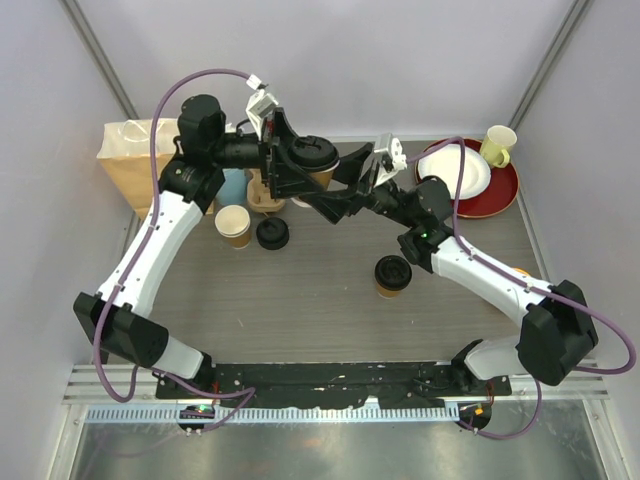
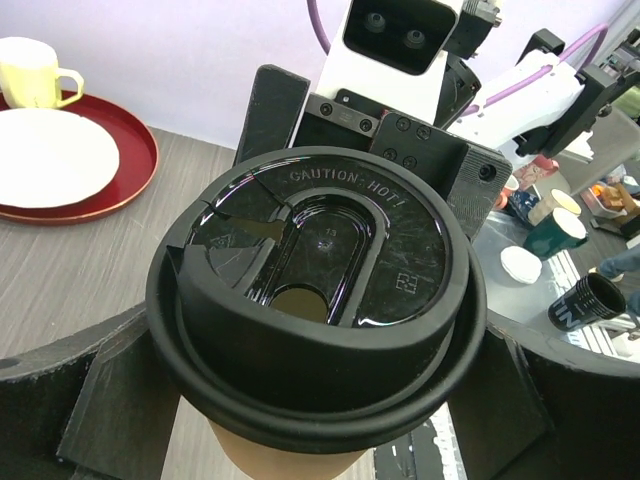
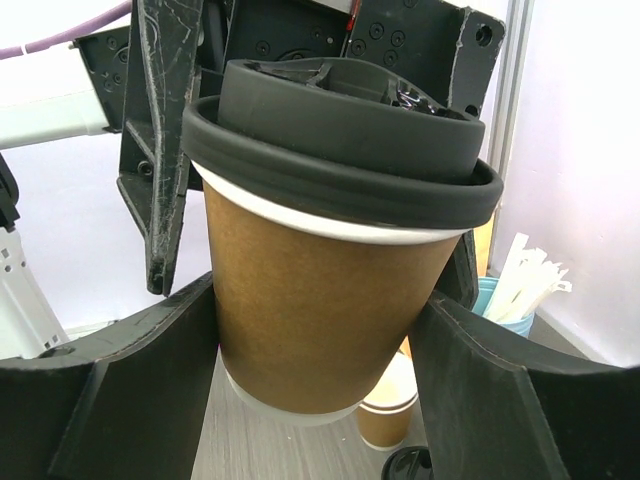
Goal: Pack the takeout coffee
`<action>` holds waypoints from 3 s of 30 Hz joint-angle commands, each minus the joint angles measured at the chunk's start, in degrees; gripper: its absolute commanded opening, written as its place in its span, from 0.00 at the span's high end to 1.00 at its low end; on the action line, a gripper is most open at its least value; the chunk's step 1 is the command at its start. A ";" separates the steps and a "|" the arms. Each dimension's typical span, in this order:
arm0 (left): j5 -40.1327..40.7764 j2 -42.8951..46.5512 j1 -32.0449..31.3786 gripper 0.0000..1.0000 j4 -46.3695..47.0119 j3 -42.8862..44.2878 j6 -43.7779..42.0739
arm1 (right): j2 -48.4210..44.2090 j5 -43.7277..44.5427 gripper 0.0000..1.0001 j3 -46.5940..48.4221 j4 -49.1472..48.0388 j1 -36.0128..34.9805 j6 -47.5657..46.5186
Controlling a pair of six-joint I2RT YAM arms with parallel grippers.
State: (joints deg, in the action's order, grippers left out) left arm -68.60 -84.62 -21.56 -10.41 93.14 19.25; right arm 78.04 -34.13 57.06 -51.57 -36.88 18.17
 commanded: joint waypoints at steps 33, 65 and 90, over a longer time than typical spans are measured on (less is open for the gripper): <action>-3.12 0.42 0.20 0.29 11.03 -0.68 10.20 | 1.06 6.44 0.48 2.09 -9.34 -1.00 -0.42; 12.61 4.20 1.26 0.00 -41.88 8.81 -43.15 | -1.58 11.63 0.49 -4.50 -1.07 0.15 -16.15; 21.56 14.13 12.42 0.12 -50.95 8.20 -36.85 | 5.36 11.10 0.52 -16.10 -7.31 -7.85 -22.04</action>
State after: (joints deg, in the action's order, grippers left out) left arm -51.70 -71.09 -9.61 -65.73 101.89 -24.01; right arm 79.96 -23.18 41.56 -51.77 -42.04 -0.71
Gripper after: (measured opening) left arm 0.915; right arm 0.696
